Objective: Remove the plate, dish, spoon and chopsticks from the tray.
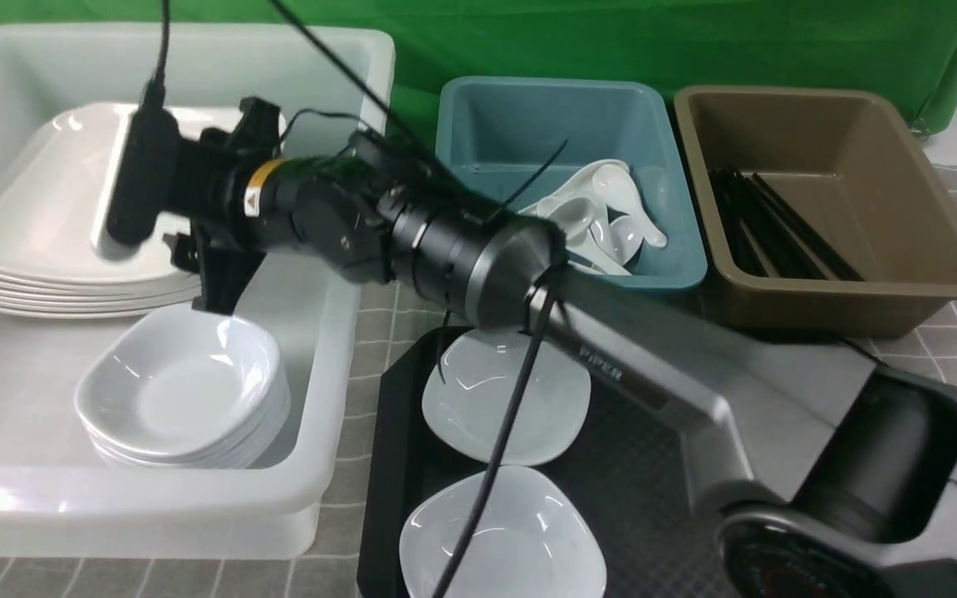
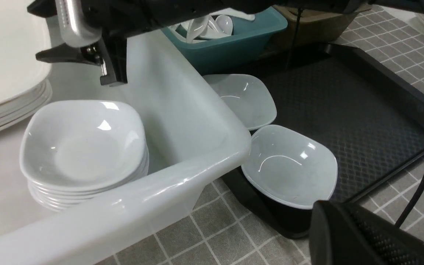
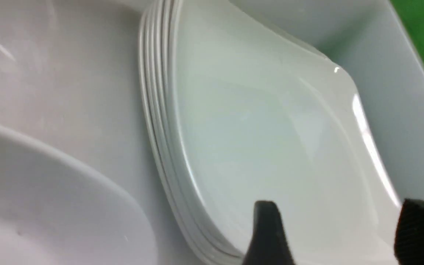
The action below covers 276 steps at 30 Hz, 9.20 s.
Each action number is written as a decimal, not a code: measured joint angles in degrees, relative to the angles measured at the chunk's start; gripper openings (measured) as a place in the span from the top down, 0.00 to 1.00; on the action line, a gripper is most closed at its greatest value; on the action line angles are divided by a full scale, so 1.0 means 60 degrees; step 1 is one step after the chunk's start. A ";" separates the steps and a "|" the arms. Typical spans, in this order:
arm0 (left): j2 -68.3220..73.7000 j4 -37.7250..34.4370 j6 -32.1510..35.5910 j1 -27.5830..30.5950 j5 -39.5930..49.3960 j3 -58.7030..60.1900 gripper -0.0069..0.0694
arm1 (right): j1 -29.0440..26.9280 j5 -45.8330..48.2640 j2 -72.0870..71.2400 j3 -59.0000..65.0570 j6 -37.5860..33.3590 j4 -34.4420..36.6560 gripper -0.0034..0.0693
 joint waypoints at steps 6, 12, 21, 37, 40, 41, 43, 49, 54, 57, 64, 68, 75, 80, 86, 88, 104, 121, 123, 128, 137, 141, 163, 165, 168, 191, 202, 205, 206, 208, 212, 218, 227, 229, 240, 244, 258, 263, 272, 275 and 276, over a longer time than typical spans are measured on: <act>0.0000 -0.0005 0.0094 0.0000 -0.0660 0.0000 0.90 | -0.0159 0.1209 -0.0501 -0.0009 0.2366 -0.0030 0.32; 0.0000 0.0015 0.0101 0.0000 -0.0770 0.0000 0.90 | -0.0159 0.5798 -0.1922 -0.0009 0.3995 -0.0080 0.65; 0.1055 0.0136 0.0298 0.0000 -0.0922 0.0000 0.90 | -0.0159 0.8345 -0.3906 0.0078 0.4885 -0.0818 0.92; 0.7088 -0.0489 0.2699 -0.0010 -0.1496 -0.0083 0.90 | -0.0159 0.8336 -1.1767 0.8374 0.7432 -0.2779 0.92; 0.8055 -0.0786 0.3112 -0.0171 -0.1881 -0.0211 0.90 | -0.0159 0.8336 -1.2783 0.9584 0.7877 -0.2838 0.92; 0.8312 -0.0865 0.3266 -0.0280 -0.1980 -0.0295 0.90 | -0.0159 0.8336 -1.3159 0.9913 0.8028 -0.2851 0.92; 0.8759 -0.0885 0.3396 -0.0583 -0.2205 -0.0518 0.90 | -0.0159 0.8336 -1.3708 1.0507 0.8223 -0.2860 0.92; 1.0266 -0.0346 0.2997 -0.2492 -0.2102 -0.1861 0.90 | -0.0159 0.8336 -1.5154 1.1938 0.8596 -0.2917 0.92; 1.1552 0.0650 0.1757 -0.3780 -0.1972 -0.2658 0.90 | -0.0159 0.8344 -1.6063 1.2216 0.8765 -0.2925 0.92; 1.2187 0.0778 0.1298 -0.4140 -0.2020 -0.2951 0.89 | -0.0159 0.8344 -1.6576 1.2216 0.8765 -0.2925 0.92; 1.3435 0.0869 0.1098 -0.4298 -0.2128 -0.3057 0.71 | -0.0159 0.8344 -1.7658 1.2216 0.8765 -0.2925 0.91; 1.3737 0.0869 0.2464 -0.4298 -0.1809 -0.3039 0.53 | -0.0159 0.8344 -1.7917 1.2216 0.8772 -0.2925 0.91; 1.3759 0.1057 0.5221 -0.4298 -0.2002 -0.2265 0.42 | -0.0159 0.8344 -1.7931 1.2268 0.8773 -0.2925 0.91; 1.3766 0.2111 0.5530 -0.4298 -0.3039 -0.1600 0.42 | -0.0159 0.8344 -1.7931 1.2304 0.8773 -0.2925 0.90; 1.3939 0.2363 0.5572 -0.4298 -0.3991 -0.1489 0.42 | -0.0159 0.8344 -1.7931 1.2304 0.8773 -0.2925 0.90; 1.4089 0.2388 0.5600 -0.4298 -0.4122 -0.1489 0.42 | -0.0159 0.8344 -1.7931 1.2304 0.8773 -0.2925 0.90; 1.4112 0.2359 0.6234 -0.4648 -0.4817 -0.1560 0.79 | -0.0159 0.8344 -1.7931 1.2304 0.8773 -0.2925 0.88; 0.9058 0.3861 0.2392 -0.4835 -0.2052 -0.2552 0.88 | -0.0159 0.7635 -1.7948 1.2304 0.8773 -0.2925 0.88; 0.8621 0.4705 0.1926 -0.3757 -0.1046 -0.2446 0.88 | -0.0159 0.7532 -1.7948 1.2304 0.8773 -0.2915 0.88; 0.8590 0.4510 0.2195 -0.1187 -0.0804 -0.2159 0.88 | -0.0159 0.7510 -1.7948 1.2304 0.8781 -0.2835 0.88; 1.0821 0.2648 0.4283 0.2325 -0.2682 -0.2150 0.88 | -0.0159 0.7467 -1.7948 1.2304 0.8781 -0.2672 0.88; 1.1566 0.2617 0.4974 0.2381 -0.2696 -0.2150 0.88 | -0.0159 0.7467 -1.7948 1.2304 0.8771 -0.2518 0.88; 1.1557 0.0158 0.7126 0.2381 -0.2128 -0.2150 0.46 | -0.0159 0.7446 -1.7948 1.2304 0.8727 -0.2481 0.88; 1.1233 -0.0058 0.7075 0.2381 -0.2065 -0.2150 0.39 | -0.0159 0.7446 -1.7948 1.2304 0.8657 -0.2481 0.88; 1.0269 -0.0156 0.6165 0.2284 -0.2074 -0.2252 0.38 | -0.0159 0.7446 -1.7948 1.2304 0.8505 -0.2481 0.88; 1.5618 0.1774 0.3106 -0.3212 -0.2038 -0.6508 0.45 | -0.0159 0.8350 -1.8499 1.2629 0.8517 -0.3205 0.85; 1.7901 0.3091 0.2136 -0.2961 -0.2403 -0.7795 0.29 | -0.0159 0.8350 -1.8778 1.3175 0.8537 -0.3235 0.84; 1.8153 0.3084 0.2080 -0.2764 -0.2419 -0.7803 0.34 | -0.0159 0.8350 -1.8782 1.3179 0.8537 -0.3243 0.84; 1.8228 0.3066 0.2072 -0.2706 -0.2419 -0.7803 0.37 | -0.0159 0.8350 -1.8789 1.3179 0.8537 -0.3243 0.84; 1.8299 0.3039 0.2062 -0.2633 -0.2407 -0.7803 0.42 | -0.0159 0.8350 -1.8799 1.3179 0.8525 -0.3243 0.84; 1.8334 0.2976 0.2044 -0.2662 -0.2207 -0.7813 0.63 | -0.0159 0.8350 -1.8818 1.3179 0.8525 -0.3243 0.83; 1.7988 0.2661 0.2188 -0.2724 -0.2174 -0.7925 0.75 | -0.0159 0.8350 -1.8830 1.3179 0.8516 -0.3243 0.83; 1.6166 0.2178 0.2536 -0.3682 -0.1616 -0.7925 0.87 | -0.0159 0.8350 -1.8830 1.3179 0.8516 -0.3243 0.83; 1.5665 0.2158 0.2621 -0.3853 -0.1514 -0.7925 0.87 | -0.0159 0.8350 -1.8830 1.3179 0.8516 -0.3243 0.83; 1.3546 0.4049 0.2740 -0.3653 0.1015 -0.7760 0.87 | -0.0159 0.8233 -1.8830 1.3179 0.8516 -0.3269 0.83; 1.2401 0.4109 0.2757 -0.2099 0.1264 -0.6861 0.87 | -0.0159 0.8146 -1.8830 1.3179 0.8539 -0.3269 0.83; 1.1163 0.3225 0.5877 0.1537 -0.1677 -0.2516 0.87 | -0.0159 0.7781 -1.8830 1.3179 0.8755 -0.3269 0.83; 1.1383 0.3206 0.5965 0.1538 -0.1780 -0.2441 0.85 | -0.0159 0.7770 -1.8830 1.3179 0.8764 -0.3269 0.83; 1.2205 0.4053 0.4714 0.1538 -0.2023 -0.2420 0.54 | -0.0159 0.7770 -1.8830 1.3179 0.8763 -0.3128 0.83; 1.2122 0.3838 0.4025 0.1538 -0.1960 -0.2414 0.40 | -0.0159 0.7770 -1.8830 1.3179 0.8763 -0.2864 0.83; 1.2013 0.3531 0.3942 0.1538 -0.1948 -0.2403 0.36 | -0.0159 0.7770 -1.8830 1.3179 0.8763 -0.2807 0.83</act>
